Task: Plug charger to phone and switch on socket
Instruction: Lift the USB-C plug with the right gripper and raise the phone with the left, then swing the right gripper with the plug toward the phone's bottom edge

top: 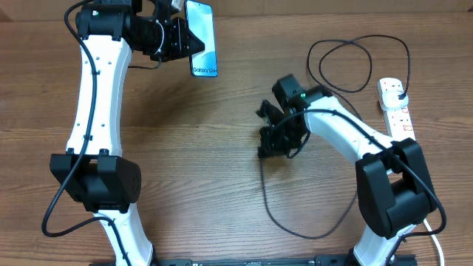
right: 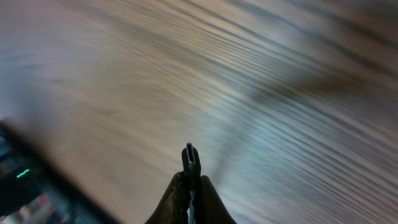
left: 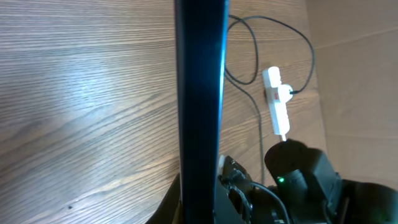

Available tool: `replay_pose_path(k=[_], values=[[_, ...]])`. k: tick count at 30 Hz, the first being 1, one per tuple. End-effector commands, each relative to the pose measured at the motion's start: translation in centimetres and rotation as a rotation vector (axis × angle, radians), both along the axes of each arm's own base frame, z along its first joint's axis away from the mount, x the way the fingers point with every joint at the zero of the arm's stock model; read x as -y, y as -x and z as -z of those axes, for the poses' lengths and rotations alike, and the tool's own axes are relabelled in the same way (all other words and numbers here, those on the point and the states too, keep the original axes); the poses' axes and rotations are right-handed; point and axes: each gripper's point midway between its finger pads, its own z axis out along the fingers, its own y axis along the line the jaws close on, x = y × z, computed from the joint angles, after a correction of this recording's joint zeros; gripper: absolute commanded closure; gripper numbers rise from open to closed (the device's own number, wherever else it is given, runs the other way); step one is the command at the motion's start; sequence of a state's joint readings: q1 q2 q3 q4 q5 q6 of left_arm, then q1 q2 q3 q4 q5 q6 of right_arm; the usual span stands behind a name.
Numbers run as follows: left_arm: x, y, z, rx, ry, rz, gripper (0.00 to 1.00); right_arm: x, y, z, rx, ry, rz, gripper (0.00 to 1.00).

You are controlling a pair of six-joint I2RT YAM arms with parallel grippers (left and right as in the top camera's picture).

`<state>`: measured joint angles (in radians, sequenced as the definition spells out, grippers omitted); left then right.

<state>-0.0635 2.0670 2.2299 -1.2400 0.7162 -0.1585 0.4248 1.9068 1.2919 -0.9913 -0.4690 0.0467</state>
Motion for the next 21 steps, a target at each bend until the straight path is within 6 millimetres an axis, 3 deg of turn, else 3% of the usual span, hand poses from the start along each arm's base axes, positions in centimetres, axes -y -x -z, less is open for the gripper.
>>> replay_pose_path(k=[1, 3, 8, 13, 21], values=[[-0.5, -0.2, -0.5, 0.024, -0.018, -0.012, 0.96, 2.9, -0.4, 1.8, 0.012, 0.175, 0.14, 0.96], [-0.5, -0.2, -0.5, 0.022, -0.019, -0.012, 0.96, 3.9, -0.4, 2.7, 0.016, 0.231, 0.188, 0.94], [-0.5, 0.1, -0.4, 0.01, -0.02, -0.011, 0.96, 4.8, -0.7, 3.6, 0.039, 0.282, 0.238, 0.66], [-0.5, 0.2, -0.3, 0.001, -0.02, -0.011, 0.96, 3.9, -0.8, 3.5, 0.023, 0.238, 0.261, 0.57], [-0.5, 0.3, -0.3, 0.001, -0.02, -0.01, 0.96, 2.4, -0.5, 3.1, -0.007, 0.16, 0.252, 0.57]])
